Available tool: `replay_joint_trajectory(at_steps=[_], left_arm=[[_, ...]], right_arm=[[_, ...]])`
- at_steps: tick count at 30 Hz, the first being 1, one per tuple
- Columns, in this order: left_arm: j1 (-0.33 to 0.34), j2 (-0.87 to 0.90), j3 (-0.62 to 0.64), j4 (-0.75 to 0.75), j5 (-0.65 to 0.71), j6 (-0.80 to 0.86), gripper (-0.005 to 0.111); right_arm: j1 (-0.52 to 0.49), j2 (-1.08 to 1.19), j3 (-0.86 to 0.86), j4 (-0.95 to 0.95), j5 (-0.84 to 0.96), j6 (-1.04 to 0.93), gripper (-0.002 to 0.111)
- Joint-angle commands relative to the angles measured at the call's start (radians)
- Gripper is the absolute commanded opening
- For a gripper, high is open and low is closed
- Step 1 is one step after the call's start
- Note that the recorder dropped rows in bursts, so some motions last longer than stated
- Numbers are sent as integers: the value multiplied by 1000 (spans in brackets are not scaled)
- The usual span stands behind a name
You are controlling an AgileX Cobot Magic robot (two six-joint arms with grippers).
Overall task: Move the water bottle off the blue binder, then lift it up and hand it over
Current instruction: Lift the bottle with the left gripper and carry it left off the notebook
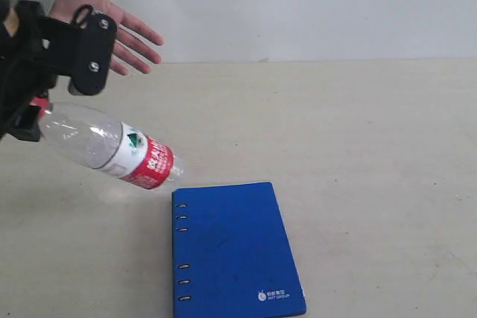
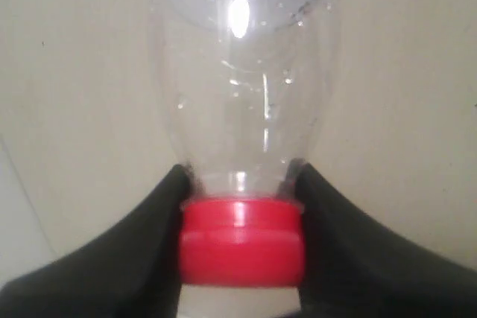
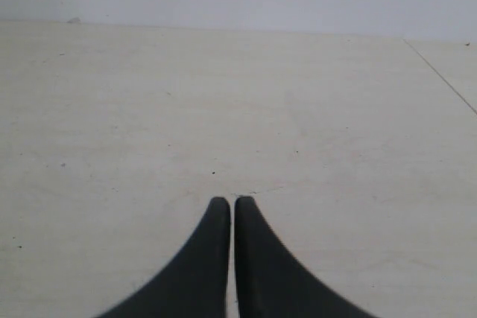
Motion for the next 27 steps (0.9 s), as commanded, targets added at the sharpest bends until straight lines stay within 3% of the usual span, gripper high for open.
replay_joint_trajectory(at_steps=[1, 8, 13, 18, 22, 27], left_arm=[[43, -56, -51, 3, 47, 5, 4], [77, -83, -55, -49, 47, 22, 4], [86, -7, -29, 90, 47, -284, 4], [96, 74, -27, -48, 47, -326, 4], [110, 132, -27, 163, 47, -561, 4], [171, 138, -29, 140, 47, -583, 4]], right_arm=[[2, 2, -5, -5, -5, 6, 0], [2, 2, -5, -5, -5, 6, 0], [2, 2, -5, -5, -5, 6, 0], [2, 2, -5, -5, -5, 6, 0], [2, 2, -5, -5, -5, 6, 0], [2, 2, -5, -5, -5, 6, 0]])
